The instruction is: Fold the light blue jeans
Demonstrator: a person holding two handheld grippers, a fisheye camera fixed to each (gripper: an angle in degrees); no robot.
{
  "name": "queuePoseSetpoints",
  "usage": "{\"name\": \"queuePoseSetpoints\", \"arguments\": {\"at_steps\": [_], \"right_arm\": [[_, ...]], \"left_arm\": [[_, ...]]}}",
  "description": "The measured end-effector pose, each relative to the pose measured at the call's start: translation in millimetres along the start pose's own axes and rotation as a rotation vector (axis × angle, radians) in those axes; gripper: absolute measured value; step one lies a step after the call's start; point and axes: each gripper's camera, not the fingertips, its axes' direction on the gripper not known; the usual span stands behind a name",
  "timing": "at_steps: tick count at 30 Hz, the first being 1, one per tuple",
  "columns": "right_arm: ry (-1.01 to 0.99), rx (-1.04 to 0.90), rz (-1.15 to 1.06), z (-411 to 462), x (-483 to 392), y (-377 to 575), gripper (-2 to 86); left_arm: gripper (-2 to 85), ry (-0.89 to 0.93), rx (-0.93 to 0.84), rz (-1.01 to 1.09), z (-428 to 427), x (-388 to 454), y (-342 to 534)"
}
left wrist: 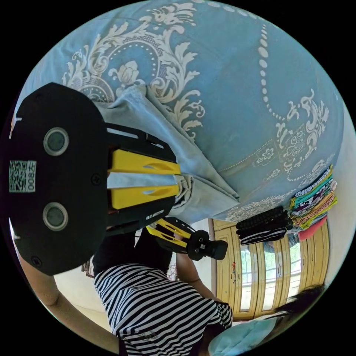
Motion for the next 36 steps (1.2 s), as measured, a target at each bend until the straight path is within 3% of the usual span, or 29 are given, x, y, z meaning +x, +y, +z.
{"name": "queuePoseSetpoints", "arguments": {"at_steps": [10,17,19,21,32,36], "right_arm": [[-0.075,-0.194,-0.045,41,-15,-76,4.7],[0.147,0.024,-0.079,-20,-35,-145,0.6],[0.204,0.024,-0.066,-20,-29,-167,0.3],[0.289,-0.028,-0.041,-6,-21,-196,0.2],[0.368,-0.104,-0.068,3,-62,-253,0.0],[0.273,-0.132,-0.026,1,-58,-273,0.0]], "left_arm": [[7.3,0.034,0.184,-0.227,-30,10,138],[3.9,0.167,0.144,-0.292,27,45,188],[2.0,0.108,0.085,-0.334,43,47,202],[1.1,0.109,0.142,-0.362,43,48,219],[0.1,0.086,0.189,-0.403,44,71,302],[0.3,0.107,0.213,-0.419,46,73,330]]}}
